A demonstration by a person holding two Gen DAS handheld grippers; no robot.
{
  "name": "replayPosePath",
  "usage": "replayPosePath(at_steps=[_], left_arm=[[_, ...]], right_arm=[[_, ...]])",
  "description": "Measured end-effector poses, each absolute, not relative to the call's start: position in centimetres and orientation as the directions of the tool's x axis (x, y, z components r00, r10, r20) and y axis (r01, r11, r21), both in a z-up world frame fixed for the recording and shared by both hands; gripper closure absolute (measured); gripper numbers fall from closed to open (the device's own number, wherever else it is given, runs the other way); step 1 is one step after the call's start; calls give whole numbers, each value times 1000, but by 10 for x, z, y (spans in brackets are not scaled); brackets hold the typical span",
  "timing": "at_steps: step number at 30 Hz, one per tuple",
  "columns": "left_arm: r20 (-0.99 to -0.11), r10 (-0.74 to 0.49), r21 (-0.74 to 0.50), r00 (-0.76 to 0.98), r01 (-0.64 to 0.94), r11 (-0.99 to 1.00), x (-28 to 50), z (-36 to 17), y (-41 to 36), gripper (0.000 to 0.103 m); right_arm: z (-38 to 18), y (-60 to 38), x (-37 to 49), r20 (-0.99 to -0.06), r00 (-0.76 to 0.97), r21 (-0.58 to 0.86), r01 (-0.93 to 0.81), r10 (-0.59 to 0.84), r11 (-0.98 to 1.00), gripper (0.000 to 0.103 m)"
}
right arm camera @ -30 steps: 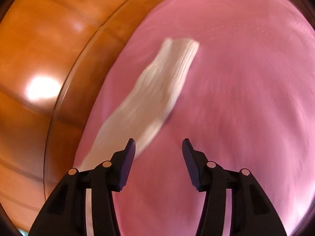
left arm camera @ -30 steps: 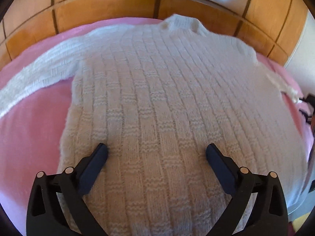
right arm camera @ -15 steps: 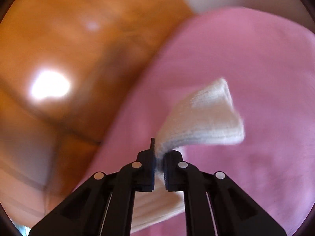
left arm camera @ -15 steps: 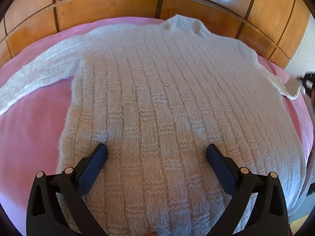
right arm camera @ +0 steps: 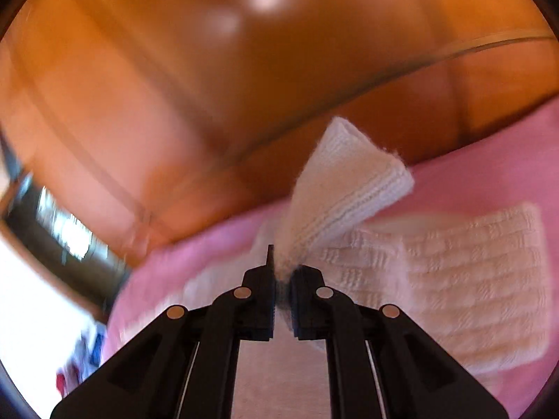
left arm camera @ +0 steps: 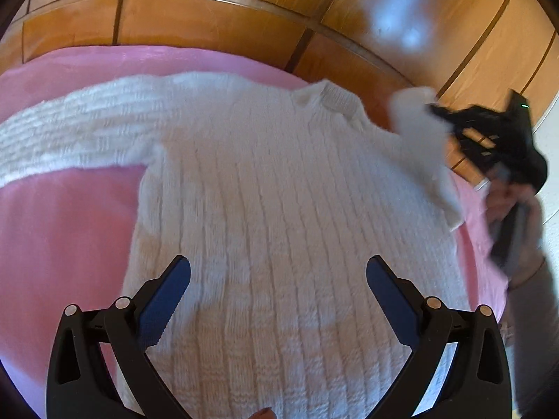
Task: Fold small clothes
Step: 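Grasp the sleeve cuff with the right gripper, fold it across the body, release, then grasp the other sleeve cuff with the left gripper and fold it across the body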
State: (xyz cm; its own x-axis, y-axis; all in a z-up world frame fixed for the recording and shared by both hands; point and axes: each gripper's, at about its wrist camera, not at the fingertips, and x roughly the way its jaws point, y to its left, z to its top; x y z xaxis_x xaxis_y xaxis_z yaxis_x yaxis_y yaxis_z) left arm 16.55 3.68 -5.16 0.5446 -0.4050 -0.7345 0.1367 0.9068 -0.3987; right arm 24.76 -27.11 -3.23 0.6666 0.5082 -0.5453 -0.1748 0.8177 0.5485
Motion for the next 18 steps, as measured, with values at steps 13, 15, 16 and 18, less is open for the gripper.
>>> replayPosePath(at_steps=[13, 15, 16, 18], left_arm=[[-730, -467, -497, 499, 82, 864, 233, -49, 30, 15], [-736, -479, -514, 479, 66, 855, 252, -55, 25, 20], [-742, -480, -519, 468, 52, 853, 263, -61, 21, 20], [-749, -491, -534, 446, 32, 845, 284, -71, 13, 34]], right_arm=[[-66, -313, 169, -568, 674, 578, -83, 473, 812, 47], [-70, -341, 150, -578, 686, 579, -37, 442, 814, 45], [-71, -355, 143, -584, 692, 576, -16, 425, 817, 44], [-74, -371, 132, -591, 703, 575, 24, 395, 818, 43]])
